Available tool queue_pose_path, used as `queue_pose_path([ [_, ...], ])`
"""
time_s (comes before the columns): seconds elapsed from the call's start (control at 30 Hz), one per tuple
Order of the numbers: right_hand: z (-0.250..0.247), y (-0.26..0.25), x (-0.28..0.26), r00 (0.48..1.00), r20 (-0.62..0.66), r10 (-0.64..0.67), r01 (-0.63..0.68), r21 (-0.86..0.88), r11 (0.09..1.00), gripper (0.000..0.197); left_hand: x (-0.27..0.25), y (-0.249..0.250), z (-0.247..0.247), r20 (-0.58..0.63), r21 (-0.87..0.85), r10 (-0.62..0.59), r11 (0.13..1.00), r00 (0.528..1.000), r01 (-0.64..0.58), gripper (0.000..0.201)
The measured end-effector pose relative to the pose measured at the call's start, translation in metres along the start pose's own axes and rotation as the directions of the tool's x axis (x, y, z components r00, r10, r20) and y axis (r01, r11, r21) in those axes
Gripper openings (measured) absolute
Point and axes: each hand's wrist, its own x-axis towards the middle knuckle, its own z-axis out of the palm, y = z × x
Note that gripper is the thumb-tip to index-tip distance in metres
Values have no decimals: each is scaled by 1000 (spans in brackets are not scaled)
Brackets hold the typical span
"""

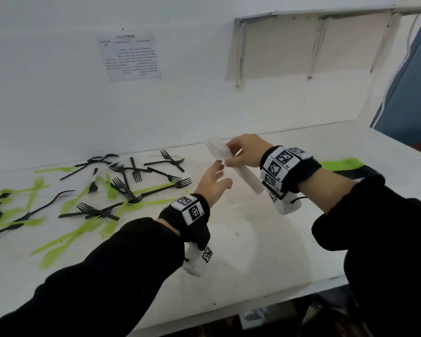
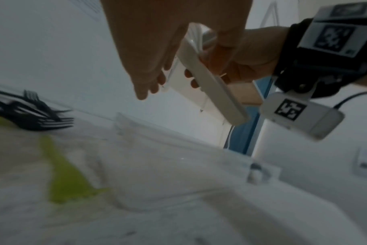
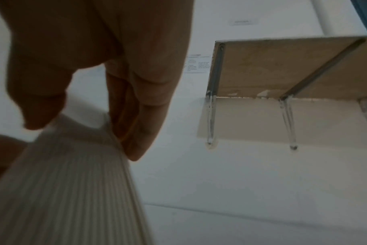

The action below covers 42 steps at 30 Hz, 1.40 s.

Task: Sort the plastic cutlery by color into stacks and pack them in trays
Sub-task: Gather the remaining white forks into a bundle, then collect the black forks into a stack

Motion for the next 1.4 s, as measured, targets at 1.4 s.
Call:
queue_pose_path([
  [1.4, 64, 61, 75, 765, 640, 68, 510, -668, 541, 55, 44, -62, -40, 182, 357, -316, 903, 931, 237, 130],
])
